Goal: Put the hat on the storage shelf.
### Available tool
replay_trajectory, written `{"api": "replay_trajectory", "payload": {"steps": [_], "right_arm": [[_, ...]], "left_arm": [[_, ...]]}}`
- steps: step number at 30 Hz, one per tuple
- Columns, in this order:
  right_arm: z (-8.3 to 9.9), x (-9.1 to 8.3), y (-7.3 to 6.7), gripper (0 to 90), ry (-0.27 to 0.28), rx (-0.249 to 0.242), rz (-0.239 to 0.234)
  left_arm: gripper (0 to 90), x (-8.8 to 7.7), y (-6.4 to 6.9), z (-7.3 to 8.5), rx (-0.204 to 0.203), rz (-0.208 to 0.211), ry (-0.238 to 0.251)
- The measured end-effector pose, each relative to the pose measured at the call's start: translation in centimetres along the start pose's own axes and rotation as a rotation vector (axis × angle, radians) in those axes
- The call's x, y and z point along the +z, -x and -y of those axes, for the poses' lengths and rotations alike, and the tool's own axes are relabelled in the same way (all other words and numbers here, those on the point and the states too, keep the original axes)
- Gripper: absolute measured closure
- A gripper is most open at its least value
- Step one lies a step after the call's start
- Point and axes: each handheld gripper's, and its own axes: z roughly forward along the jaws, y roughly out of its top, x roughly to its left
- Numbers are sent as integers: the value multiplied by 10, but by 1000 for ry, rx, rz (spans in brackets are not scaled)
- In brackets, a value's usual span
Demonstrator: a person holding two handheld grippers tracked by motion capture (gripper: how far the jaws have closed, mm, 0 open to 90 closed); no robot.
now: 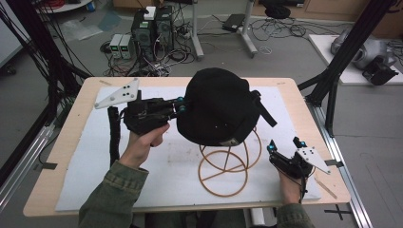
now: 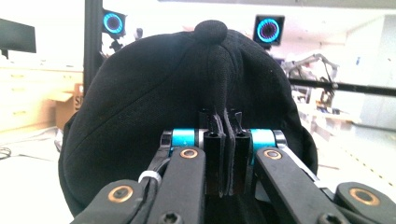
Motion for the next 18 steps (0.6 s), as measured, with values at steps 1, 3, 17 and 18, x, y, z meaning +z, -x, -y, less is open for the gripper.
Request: {"api": "replay_trajectory", "payload": {"steps": [1, 3, 17, 18], "right_arm": [[0, 0, 0, 109, -1, -4, -1], [0, 0, 1, 109, 1, -10, -2], [0, -1, 2, 110, -1, 2, 8], [0, -1, 2, 110, 0, 1, 6]], "left_arm": [[877, 3, 1, 0, 2, 9, -11], [877, 6, 3, 0, 3, 19, -26], [878, 39, 9, 6, 30, 47, -281], [878, 40, 9, 7, 29, 53, -284]]}}
